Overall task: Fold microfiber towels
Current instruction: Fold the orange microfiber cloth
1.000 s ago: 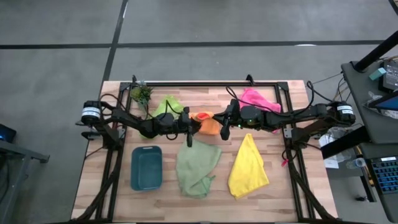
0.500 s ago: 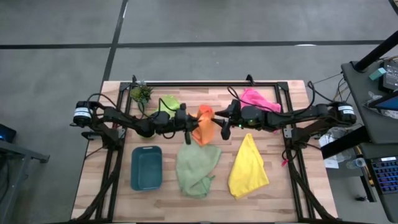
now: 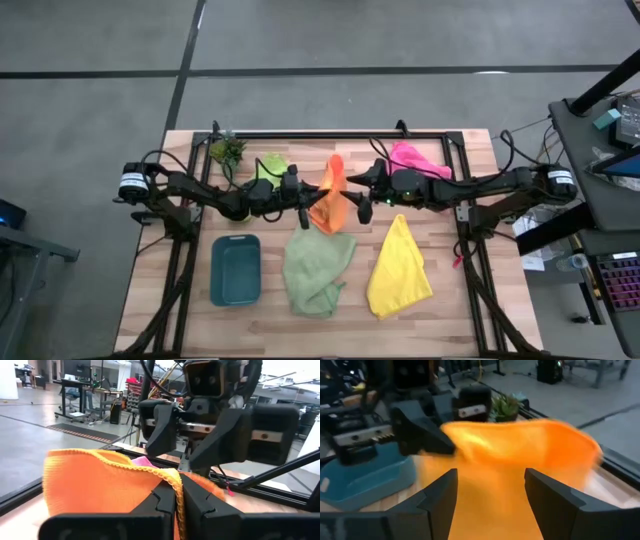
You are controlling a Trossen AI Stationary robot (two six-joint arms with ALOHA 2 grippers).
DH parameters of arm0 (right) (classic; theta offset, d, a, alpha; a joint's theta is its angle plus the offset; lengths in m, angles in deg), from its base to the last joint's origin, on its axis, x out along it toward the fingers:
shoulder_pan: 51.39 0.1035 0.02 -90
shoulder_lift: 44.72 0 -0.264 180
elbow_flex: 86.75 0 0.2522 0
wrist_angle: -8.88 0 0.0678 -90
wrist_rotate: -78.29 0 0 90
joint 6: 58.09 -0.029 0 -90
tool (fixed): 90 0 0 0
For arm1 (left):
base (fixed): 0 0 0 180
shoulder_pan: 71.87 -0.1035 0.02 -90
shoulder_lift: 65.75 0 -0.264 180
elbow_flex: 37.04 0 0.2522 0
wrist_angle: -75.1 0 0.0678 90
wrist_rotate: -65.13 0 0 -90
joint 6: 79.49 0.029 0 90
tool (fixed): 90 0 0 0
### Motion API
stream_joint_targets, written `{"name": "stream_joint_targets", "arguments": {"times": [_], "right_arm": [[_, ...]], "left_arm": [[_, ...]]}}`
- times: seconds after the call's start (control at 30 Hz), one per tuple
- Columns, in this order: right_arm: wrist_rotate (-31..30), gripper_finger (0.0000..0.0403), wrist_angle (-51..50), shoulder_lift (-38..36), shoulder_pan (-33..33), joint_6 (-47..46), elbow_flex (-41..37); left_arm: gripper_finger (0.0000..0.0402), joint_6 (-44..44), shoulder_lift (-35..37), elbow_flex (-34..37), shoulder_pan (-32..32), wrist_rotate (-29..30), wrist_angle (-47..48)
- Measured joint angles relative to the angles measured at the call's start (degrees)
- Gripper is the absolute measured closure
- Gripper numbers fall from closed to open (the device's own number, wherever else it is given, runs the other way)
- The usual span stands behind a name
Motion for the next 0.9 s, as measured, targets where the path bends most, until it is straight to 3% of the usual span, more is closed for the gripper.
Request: {"name": "stream_joint_targets", "arguments": {"times": [0.27,0.4,0.57,0.67,0.9], "right_arm": [[0.0,0.0183,2.1,2.8,3.6,4.7,0.1],[-5.7,0.0183,-0.7,3.4,3.4,5.2,0.1],[-15.5,0.0183,-8.3,3.4,3.4,7.6,0.1],[-16.3,0.0183,-11.0,4.3,2.7,9.0,0.1],[-16.3,0.0183,-10.2,12.2,-0.7,9.6,-0.2]], "left_arm": [[0.0402,0.0,0.0,0.0,0.0,1.5,-0.1],[0.0402,0.0,0.0,0.0,0.0,1.4,0.0],[0.0402,0.1,0.4,0.2,0.1,-7.0,-0.1],[0.0401,0.1,0.6,0.2,0.2,-11.5,0.0],[0.0401,0.1,0.7,0.2,0.8,-13.4,0.0]]}}
